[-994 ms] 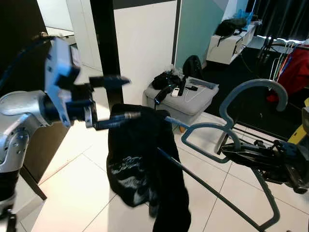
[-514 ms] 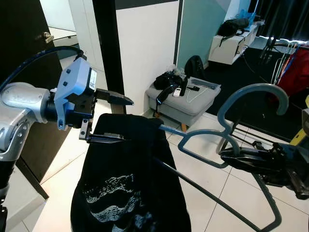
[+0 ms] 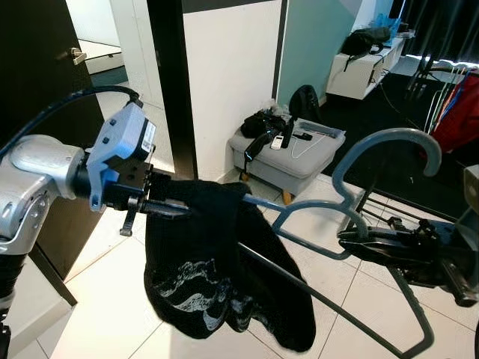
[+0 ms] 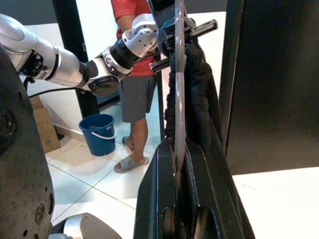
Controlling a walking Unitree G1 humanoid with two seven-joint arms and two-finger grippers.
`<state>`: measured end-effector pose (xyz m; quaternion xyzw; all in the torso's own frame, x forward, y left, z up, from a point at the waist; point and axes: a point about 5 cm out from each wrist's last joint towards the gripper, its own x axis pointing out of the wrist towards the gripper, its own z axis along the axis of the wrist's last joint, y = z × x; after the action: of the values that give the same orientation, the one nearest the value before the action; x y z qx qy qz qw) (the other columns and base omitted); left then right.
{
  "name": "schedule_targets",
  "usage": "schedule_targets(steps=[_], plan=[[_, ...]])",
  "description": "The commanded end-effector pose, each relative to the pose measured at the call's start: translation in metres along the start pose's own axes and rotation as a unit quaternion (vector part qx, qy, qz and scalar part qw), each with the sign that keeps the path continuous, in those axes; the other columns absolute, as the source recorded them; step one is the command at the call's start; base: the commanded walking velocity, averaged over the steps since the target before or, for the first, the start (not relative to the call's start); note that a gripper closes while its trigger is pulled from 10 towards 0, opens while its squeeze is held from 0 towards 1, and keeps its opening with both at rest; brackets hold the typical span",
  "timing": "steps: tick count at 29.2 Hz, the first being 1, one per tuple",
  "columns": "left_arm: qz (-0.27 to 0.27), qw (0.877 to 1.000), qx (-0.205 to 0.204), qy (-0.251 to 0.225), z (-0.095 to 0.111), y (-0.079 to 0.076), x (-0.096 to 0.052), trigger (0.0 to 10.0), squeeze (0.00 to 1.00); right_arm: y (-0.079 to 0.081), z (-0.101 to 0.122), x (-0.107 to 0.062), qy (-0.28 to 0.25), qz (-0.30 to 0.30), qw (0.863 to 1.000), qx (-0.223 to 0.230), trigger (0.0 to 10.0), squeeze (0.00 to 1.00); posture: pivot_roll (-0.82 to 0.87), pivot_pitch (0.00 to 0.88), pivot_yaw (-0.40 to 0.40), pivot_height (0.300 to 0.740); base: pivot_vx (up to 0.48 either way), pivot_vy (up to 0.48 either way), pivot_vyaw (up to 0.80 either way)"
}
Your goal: Hang hanger
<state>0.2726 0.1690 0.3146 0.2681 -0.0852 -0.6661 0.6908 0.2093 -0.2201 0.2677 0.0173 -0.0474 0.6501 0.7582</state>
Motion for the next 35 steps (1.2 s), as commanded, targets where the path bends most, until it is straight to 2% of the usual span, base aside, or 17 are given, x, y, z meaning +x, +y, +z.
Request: schedule_targets(steps=[1, 9, 13, 14, 21, 22, 23, 24, 25, 26, 28, 30, 31, 34, 35], plan=[[-0.018, 1.000, -0.003, 0.003, -0.001, -0.003, 0.003, 0.0, 0.00, 0.001, 0.006, 0.005, -0.011, 0.014, 1.000, -0.016, 10.0, 0.00, -0.06, 0.000, 0.027, 0.740, 0.000, 0.000, 0.00], [-0.030, 1.000, -0.009, -0.001, -0.004, -0.006, 0.009, 0.0, 0.00, 0.001, 0.005, 0.013, -0.014, 0.025, 0.999, -0.017, 10.0, 0.00, -0.06, 0.000, 0.028, 0.740, 0.000, 0.000, 0.00], [-0.027, 1.000, -0.009, -0.003, -0.005, -0.006, 0.010, 0.0, 0.00, -0.006, -0.002, 0.019, -0.019, -0.002, 1.000, -0.006, 10.0, 0.00, -0.06, 0.000, 0.028, 0.740, 0.000, 0.000, 0.00], [-0.025, 1.000, -0.008, -0.003, -0.005, -0.006, 0.010, 0.0, 0.00, -0.007, -0.005, 0.020, -0.016, -0.006, 1.000, 0.000, 10.0, 1.00, -0.06, 0.000, 0.028, 0.740, 0.000, 0.000, 0.00], [0.006, 1.000, -0.002, 0.004, -0.006, -0.001, 0.004, 0.0, 0.00, -0.014, -0.017, 0.006, 0.005, -0.064, 0.998, 0.003, 10.0, 1.00, -0.06, 0.000, 0.023, 0.740, 0.000, 0.000, 0.00], [0.012, 1.000, 0.000, 0.005, -0.007, 0.000, 0.003, 0.0, 0.00, -0.015, -0.019, 0.000, 0.015, -0.075, 0.997, 0.003, 10.0, 1.00, -0.06, 0.000, 0.023, 0.740, 0.000, 0.000, 0.00], [0.026, 1.000, 0.002, 0.007, -0.008, 0.003, 0.000, 0.0, 0.00, -0.019, -0.023, -0.012, 0.032, -0.106, 0.994, 0.004, 10.0, 1.00, -0.07, 0.000, 0.028, 0.740, 0.000, 0.000, 0.00], [0.026, 1.000, 0.002, 0.007, -0.008, 0.003, 0.000, 0.0, 0.00, -0.019, -0.023, -0.012, 0.032, -0.106, 0.994, 0.004, 10.0, 1.00, -0.07, 0.000, 0.028, 0.740, 0.000, 0.000, 0.00], [0.044, 0.999, 0.006, 0.010, -0.009, 0.007, -0.003, 0.0, 0.00, -0.024, -0.025, -0.030, 0.051, -0.150, 0.987, 0.001, 10.0, 1.00, -0.07, 0.000, 0.028, 0.740, 0.000, 0.000, 0.00], [0.044, 0.999, 0.006, 0.010, -0.009, 0.007, -0.003, 0.0, 0.00, -0.024, -0.025, -0.030, 0.051, -0.150, 0.987, 0.001, 10.0, 1.00, -0.07, 0.000, 0.028, 0.740, 0.000, 0.000, 0.00], [0.081, 0.997, 0.014, 0.009, -0.008, 0.014, -0.010, 0.0, 0.00, -0.027, -0.018, -0.066, 0.058, -0.241, 0.969, -0.018, 10.0, 1.00, -0.08, 0.000, 0.031, 0.740, 0.000, 0.000, 0.00], [0.081, 0.997, 0.014, 0.009, -0.008, 0.014, -0.010, 0.0, 0.00, -0.027, -0.018, -0.066, 0.058, -0.241, 0.969, -0.018, 10.0, 1.00, -0.08, 0.000, 0.031, 0.740, 0.000, 0.000, 0.00], [0.094, 0.995, 0.017, 0.004, -0.006, 0.017, -0.012, 0.0, 0.00, -0.025, -0.014, -0.081, 0.048, -0.281, 0.958, -0.027, 10.0, 1.00, -0.09, 0.000, 0.031, 0.740, 0.000, 0.000, 0.00], [0.094, 0.995, 0.017, 0.004, -0.006, 0.017, -0.012, 0.0, 0.00, -0.025, -0.014, -0.081, 0.048, -0.281, 0.958, -0.027, 10.0, 1.00, -0.09, 0.000, 0.031, 0.740, 0.000, 0.000, 0.00], [0.111, 0.994, 0.022, -0.002, -0.004, 0.020, -0.015, 0.0, 0.00, -0.021, -0.012, -0.096, 0.029, -0.322, 0.946, -0.032, 10.0, 1.00, -0.09, 0.000, 0.032, 0.740, 0.000, 0.000, 0.00]])
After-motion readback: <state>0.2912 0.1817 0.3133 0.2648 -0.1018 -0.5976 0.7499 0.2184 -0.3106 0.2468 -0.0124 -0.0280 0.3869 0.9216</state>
